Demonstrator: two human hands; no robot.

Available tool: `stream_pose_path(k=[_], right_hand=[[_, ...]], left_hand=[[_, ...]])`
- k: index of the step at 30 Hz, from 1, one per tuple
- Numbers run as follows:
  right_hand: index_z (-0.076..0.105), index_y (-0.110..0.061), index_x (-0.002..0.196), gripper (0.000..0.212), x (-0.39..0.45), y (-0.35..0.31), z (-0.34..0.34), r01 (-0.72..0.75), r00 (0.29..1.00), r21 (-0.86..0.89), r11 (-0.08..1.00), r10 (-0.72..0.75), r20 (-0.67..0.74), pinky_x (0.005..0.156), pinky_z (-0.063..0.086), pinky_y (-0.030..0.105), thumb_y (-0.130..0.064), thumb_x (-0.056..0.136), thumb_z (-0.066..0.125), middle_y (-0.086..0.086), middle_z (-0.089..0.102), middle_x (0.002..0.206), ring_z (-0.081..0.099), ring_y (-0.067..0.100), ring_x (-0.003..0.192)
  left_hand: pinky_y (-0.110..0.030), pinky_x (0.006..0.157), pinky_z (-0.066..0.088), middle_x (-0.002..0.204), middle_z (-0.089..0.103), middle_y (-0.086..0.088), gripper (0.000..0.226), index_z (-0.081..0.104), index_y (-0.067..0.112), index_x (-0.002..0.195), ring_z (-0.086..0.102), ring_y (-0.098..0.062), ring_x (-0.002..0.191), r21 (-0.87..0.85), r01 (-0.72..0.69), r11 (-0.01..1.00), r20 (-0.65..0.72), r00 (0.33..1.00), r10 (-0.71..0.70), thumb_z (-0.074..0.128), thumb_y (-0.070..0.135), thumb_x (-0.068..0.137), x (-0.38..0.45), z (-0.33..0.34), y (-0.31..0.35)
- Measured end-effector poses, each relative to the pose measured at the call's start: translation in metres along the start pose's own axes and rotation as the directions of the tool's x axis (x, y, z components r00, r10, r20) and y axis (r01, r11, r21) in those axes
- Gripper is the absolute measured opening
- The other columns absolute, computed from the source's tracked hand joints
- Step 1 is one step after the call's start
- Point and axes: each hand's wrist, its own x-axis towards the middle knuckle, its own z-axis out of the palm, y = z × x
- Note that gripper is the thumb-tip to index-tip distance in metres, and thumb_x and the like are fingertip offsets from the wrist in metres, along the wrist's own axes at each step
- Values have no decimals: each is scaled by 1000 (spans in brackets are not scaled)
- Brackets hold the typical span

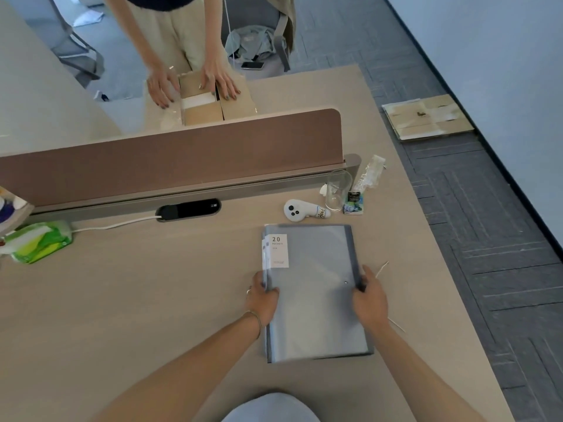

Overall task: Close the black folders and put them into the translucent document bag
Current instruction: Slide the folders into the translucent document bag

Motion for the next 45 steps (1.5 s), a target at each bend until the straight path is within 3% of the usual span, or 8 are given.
stream_pose_path(k=[5,10,14,19,26,31,37,45], right_hand=[[51,-17,140,53,5,-9,-2,-113,993,149,982,109,41,84,37,25,2,91,49,-3,62,105,55,17,95],[40,-16,150,66,20,-5,1,-250,966,183,951,233,110,105,44,39,-9,87,59,2,58,140,56,24,124],[40,-14,151,67,22,-9,-1,-283,957,212,935,261,127,105,44,37,-9,87,60,5,55,144,55,25,126],[44,-13,147,66,20,-8,-3,-284,954,199,938,256,157,106,44,42,-8,84,63,6,56,142,56,25,122],[44,-14,146,67,10,4,0,-317,941,236,919,272,202,92,49,38,-6,83,63,2,60,131,59,22,107],[56,-11,134,52,0,18,7,-382,912,289,878,309,269,85,55,40,3,84,60,2,68,114,67,29,102],[61,-7,114,58,-13,-19,-8,-367,913,492,789,204,354,68,54,36,17,62,60,16,73,107,66,37,102],[67,-9,87,48,-26,-87,-20,71,994,632,772,-107,19,62,52,22,18,49,57,-9,72,75,64,7,70]], left_hand=[[-35,90,48,125,64,-9,50,47,15,138,62,-27,105,-265,97,959,67,994,-82,64,8,91,1,14,6],[-40,94,51,123,65,-12,42,54,14,125,63,-32,109,-397,164,903,65,986,-151,70,6,86,5,9,17],[-30,62,56,121,68,-20,43,55,10,128,67,-29,89,-459,240,856,168,969,-182,69,10,87,6,-4,21],[-40,82,61,113,76,-13,76,68,15,123,73,-31,100,-400,258,880,213,960,-184,81,40,52,12,-6,17],[-33,65,58,104,77,-17,49,70,8,115,73,-29,79,-381,289,878,311,935,-173,82,22,69,2,-28,9],[-48,79,57,104,65,-19,72,49,6,117,64,-31,86,-361,78,929,131,991,-33,65,9,46,-9,-38,22],[-31,65,46,90,59,-8,53,55,15,100,55,-21,80,-336,-219,916,129,953,275,62,4,49,-40,-60,33],[-6,76,50,103,67,11,49,56,2,122,65,16,88,-201,-540,817,-53,839,541,72,-14,79,-53,-78,32]])
